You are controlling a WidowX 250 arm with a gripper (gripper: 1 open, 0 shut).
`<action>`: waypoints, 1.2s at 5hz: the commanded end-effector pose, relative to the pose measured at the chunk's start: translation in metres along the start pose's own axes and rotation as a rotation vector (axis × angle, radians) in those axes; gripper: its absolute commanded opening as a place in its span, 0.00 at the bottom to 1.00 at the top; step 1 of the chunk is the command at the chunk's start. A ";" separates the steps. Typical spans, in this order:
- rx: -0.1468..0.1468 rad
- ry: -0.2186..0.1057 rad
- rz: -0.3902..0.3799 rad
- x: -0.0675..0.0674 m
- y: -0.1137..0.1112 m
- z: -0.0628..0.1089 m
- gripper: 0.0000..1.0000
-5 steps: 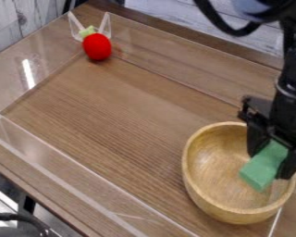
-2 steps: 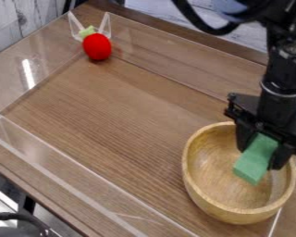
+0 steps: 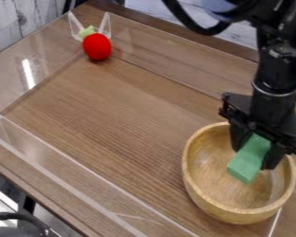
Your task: Put the green object in the brown bowl
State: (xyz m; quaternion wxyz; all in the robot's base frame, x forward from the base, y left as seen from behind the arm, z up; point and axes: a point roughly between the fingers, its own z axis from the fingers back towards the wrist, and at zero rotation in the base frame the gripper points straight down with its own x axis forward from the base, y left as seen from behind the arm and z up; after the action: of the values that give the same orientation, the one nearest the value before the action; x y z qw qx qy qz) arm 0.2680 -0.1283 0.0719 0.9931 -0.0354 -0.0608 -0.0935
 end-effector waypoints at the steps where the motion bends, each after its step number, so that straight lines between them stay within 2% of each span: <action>1: -0.020 -0.057 -0.008 0.001 0.003 0.015 0.00; 2: -0.026 -0.043 -0.020 0.006 0.006 0.020 1.00; 4: -0.011 -0.051 0.047 0.008 0.011 0.022 1.00; 5: -0.008 -0.053 0.051 0.013 0.019 0.026 1.00; 6: -0.001 -0.072 0.058 0.020 0.029 0.038 1.00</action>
State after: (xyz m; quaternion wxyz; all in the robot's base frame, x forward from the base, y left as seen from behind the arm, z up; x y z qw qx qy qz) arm 0.2799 -0.0989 0.0890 0.9960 -0.0329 -0.0588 -0.0586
